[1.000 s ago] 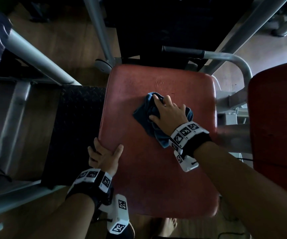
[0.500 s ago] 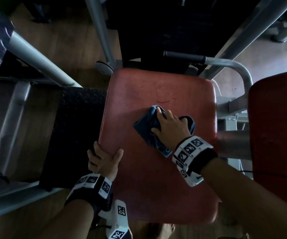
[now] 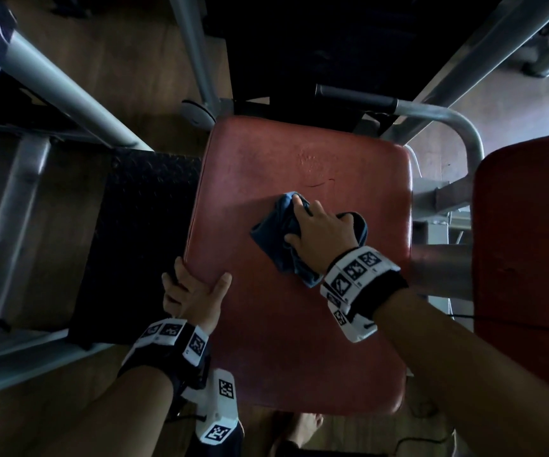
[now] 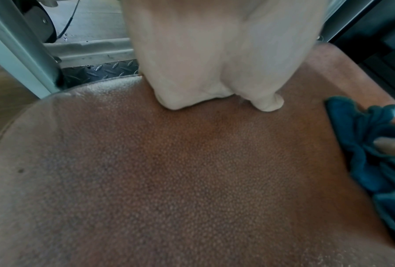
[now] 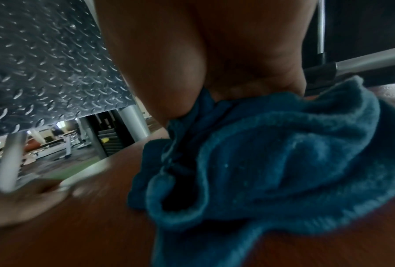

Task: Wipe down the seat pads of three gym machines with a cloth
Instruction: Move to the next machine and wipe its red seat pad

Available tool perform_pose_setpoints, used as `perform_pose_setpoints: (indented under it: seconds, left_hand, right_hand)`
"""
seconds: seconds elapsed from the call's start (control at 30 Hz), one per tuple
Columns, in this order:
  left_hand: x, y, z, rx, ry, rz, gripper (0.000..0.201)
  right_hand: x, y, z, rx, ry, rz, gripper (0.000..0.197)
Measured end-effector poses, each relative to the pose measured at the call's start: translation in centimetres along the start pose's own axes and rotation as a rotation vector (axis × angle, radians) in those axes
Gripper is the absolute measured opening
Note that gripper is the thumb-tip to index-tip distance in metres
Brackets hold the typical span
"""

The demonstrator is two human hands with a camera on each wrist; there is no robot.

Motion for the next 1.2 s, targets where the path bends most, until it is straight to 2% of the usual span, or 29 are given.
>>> perform_pose_setpoints:
  seconds: [0.17, 0.37, 0.57, 0.73, 0.93, 1.2]
  left_hand:
    - [0.0, -0.1, 0.0, 0.011, 0.002, 0.013, 0.102]
    - [-0.1, -0.1, -0.1, -0.006, 0.004, 0.012, 0.101]
    - [-0.1, -0.2, -0.1, 0.007, -0.001, 0.006, 0.102]
    - [0.0, -0.1, 0.0, 0.000, -0.014, 0.012, 0.102]
    - [0.0, 0.0, 0.0, -0.007, -0.013, 0.004, 0.102]
    - [0.0, 0.1, -0.1, -0.005, -0.015, 0.011, 0.103]
  right_hand:
    - [1.8, -1.8, 1.9, -0.125, -0.114, 0.050, 0.071]
    - [-0.4, 1.6, 1.8, -0.101, -0.087, 0.024, 0.071]
    - [1.5, -1.0, 3.3, -0.140, -0.097, 0.037, 0.071]
    - [-0.2, 1.7, 2.6, -0.068, -0.048, 0.020, 0.071]
    - [1.4, -0.3, 4.5, -0.161, -0.093, 0.051, 0.070]
    - [0.6, 1.7, 5.4, -0.205, -0.142, 0.107, 0.067]
Point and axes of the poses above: each hand's wrist, its own y-axis away from the middle knuckle, its own x-axis out of the back of the hand, z = x × y, the point moved 10 cm from there along -y, towards the middle knuckle, and after that the axes turned 13 degrees about x, right-handed, at the moved point
